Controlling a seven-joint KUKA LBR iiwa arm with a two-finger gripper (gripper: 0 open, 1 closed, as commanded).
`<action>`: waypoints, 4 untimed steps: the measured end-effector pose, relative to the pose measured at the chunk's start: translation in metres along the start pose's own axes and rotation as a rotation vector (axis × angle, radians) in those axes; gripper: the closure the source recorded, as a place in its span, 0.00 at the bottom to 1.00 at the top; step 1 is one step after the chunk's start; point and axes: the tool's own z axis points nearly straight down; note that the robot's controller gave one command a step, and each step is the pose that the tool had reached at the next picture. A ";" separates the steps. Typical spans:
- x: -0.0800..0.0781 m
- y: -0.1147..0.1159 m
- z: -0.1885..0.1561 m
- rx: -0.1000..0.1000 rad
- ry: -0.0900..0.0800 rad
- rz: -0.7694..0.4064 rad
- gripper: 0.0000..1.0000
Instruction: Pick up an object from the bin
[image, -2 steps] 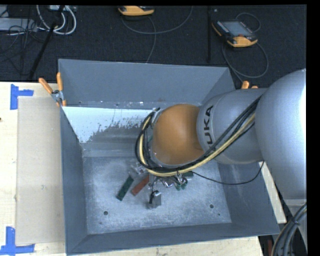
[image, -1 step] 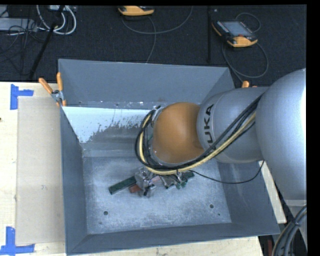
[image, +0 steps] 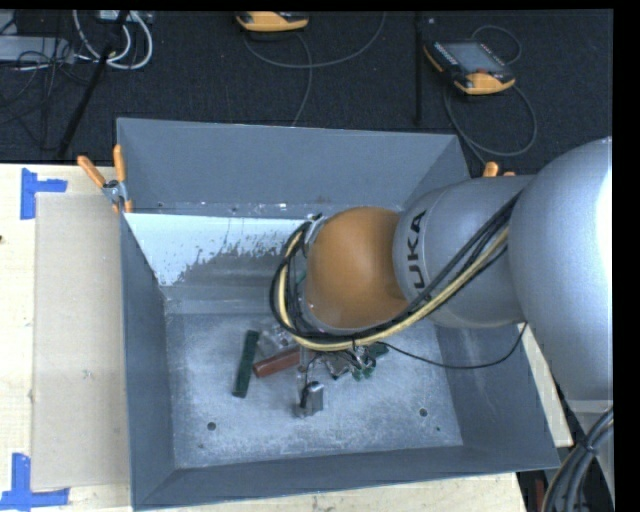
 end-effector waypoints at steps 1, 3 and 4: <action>0.000 0.000 0.000 0.000 0.001 0.001 1.00; 0.106 -0.174 -0.073 -0.008 0.006 -0.074 1.00; 0.129 -0.236 -0.063 0.001 0.002 -0.244 1.00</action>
Offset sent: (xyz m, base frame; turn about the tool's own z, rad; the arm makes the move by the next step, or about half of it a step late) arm 0.0000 0.0000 0.0000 0.0000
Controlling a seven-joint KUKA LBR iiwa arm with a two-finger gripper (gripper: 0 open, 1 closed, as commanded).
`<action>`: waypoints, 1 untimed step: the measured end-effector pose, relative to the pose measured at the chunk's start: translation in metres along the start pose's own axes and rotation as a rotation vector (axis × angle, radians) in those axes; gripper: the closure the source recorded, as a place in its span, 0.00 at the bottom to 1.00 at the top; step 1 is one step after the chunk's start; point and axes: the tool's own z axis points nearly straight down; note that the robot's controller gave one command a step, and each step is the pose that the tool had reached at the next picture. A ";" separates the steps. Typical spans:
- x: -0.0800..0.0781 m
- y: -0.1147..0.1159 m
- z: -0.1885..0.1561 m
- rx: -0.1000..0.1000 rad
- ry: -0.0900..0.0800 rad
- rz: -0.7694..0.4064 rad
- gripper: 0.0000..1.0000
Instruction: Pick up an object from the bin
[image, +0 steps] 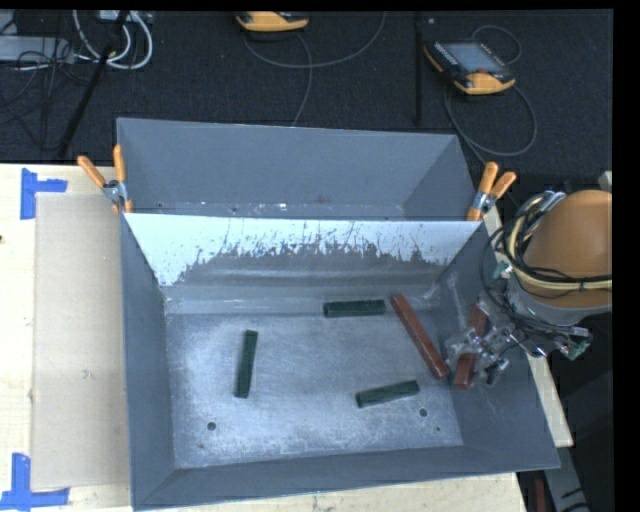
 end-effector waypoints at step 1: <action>-0.008 0.007 -0.134 0.006 -0.007 0.009 1.00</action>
Offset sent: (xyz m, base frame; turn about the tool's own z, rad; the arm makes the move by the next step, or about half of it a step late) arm 0.0000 0.0098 0.1298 0.0050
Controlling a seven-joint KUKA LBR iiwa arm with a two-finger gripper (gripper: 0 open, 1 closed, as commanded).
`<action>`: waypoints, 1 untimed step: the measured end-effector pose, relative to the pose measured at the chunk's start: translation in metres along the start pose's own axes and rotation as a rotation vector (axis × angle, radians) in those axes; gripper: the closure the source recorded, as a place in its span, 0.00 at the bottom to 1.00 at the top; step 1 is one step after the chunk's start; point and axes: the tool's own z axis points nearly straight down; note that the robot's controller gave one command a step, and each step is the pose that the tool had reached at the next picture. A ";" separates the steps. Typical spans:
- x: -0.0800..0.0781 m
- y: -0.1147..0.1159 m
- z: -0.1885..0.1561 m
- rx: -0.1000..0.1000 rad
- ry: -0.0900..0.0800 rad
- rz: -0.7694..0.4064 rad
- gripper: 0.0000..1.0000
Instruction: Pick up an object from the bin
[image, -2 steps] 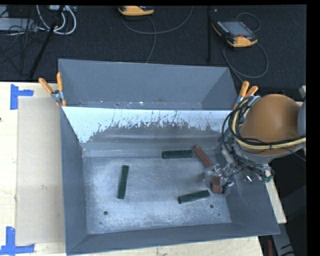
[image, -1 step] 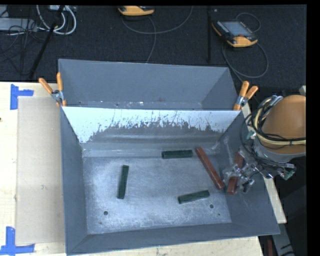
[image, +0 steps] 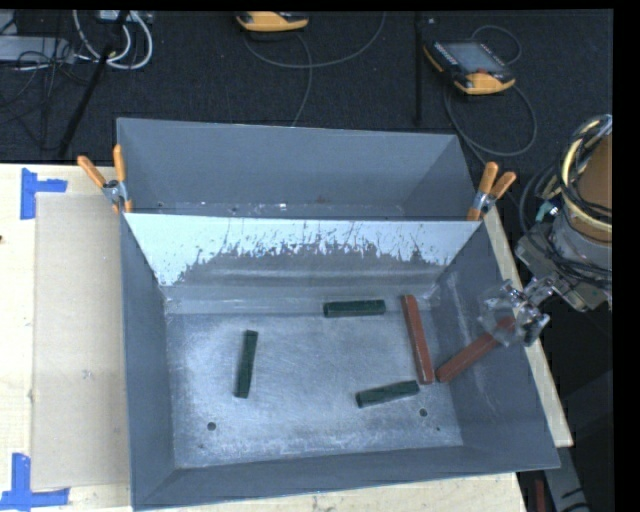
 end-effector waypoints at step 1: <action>-0.064 -0.016 0.083 -0.012 0.005 -0.044 1.00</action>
Offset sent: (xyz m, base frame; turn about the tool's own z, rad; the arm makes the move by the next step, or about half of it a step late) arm 0.0596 0.0231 -0.0768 -0.0405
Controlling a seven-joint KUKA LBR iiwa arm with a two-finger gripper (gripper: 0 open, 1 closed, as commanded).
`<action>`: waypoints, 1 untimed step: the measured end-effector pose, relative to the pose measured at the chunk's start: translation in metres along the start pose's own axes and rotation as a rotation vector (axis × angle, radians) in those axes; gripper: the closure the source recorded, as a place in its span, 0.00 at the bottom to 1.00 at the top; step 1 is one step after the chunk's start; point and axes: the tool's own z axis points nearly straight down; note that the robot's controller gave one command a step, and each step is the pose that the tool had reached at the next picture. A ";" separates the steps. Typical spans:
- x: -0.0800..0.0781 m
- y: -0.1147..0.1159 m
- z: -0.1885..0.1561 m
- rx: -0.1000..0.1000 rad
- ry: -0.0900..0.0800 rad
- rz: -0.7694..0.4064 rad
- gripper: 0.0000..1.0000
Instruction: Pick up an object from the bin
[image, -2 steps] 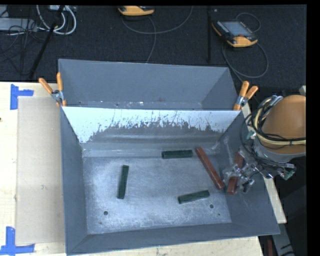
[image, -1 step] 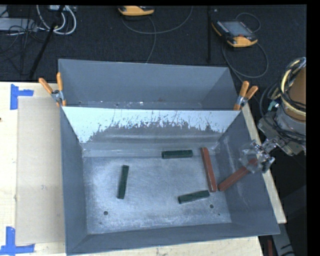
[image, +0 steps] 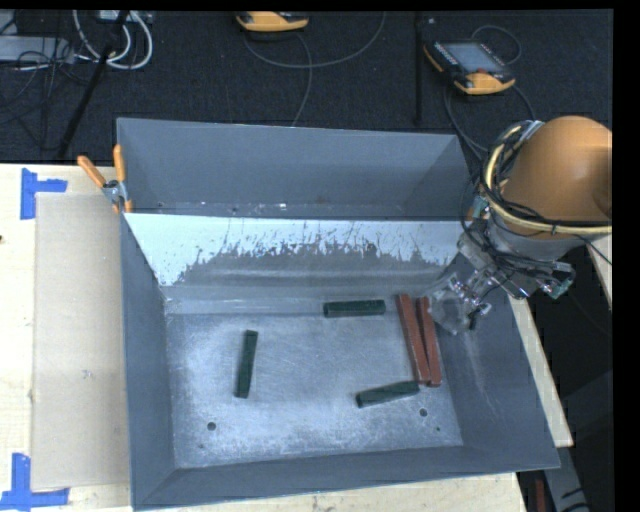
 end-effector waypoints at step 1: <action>0.003 -0.002 -0.005 0.004 -0.001 0.009 0.00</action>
Offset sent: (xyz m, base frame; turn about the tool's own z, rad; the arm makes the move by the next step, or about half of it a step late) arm 0.0000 0.0000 0.0000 0.0000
